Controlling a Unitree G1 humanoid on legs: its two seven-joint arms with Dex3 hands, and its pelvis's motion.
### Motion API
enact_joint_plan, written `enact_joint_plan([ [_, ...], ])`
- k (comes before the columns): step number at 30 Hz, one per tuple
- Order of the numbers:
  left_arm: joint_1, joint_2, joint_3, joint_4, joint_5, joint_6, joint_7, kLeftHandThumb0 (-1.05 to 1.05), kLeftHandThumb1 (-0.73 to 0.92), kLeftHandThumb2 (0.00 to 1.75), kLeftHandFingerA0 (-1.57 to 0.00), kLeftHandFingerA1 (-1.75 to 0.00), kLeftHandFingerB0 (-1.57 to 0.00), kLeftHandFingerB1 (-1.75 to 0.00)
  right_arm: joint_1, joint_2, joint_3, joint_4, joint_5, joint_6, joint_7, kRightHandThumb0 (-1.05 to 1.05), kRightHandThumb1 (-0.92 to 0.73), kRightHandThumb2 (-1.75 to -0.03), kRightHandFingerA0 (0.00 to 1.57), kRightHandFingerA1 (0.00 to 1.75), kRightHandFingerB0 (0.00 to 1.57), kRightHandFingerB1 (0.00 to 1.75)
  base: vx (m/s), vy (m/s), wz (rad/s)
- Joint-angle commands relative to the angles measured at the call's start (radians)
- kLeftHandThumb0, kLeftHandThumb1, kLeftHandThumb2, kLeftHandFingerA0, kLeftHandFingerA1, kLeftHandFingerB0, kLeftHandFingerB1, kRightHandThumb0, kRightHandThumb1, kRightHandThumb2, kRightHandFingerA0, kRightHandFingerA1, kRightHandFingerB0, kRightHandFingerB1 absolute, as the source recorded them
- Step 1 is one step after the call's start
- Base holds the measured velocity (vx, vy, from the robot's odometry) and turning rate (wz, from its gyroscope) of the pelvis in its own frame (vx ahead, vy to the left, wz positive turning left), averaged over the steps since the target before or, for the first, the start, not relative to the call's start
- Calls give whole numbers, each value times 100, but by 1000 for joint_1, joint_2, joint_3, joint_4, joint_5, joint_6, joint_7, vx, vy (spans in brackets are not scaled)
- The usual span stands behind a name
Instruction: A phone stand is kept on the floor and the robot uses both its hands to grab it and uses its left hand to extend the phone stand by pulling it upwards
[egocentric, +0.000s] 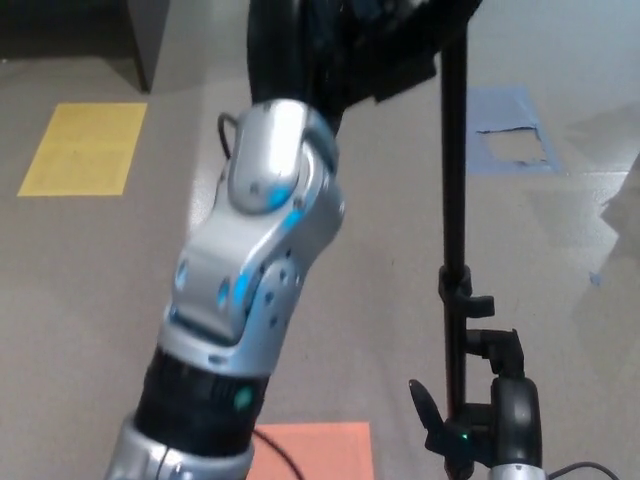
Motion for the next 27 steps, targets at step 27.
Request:
enact_joint_plan([
  [27, 562, -46, -164, 83, 285, -293, 39, -20, 59, 60, -85, -154, -70, -164, -29, -30, -15, 69, 90, -93, -16, -80, -28, -96, 157, 153, 157, 155, 0, 0, 0],
])
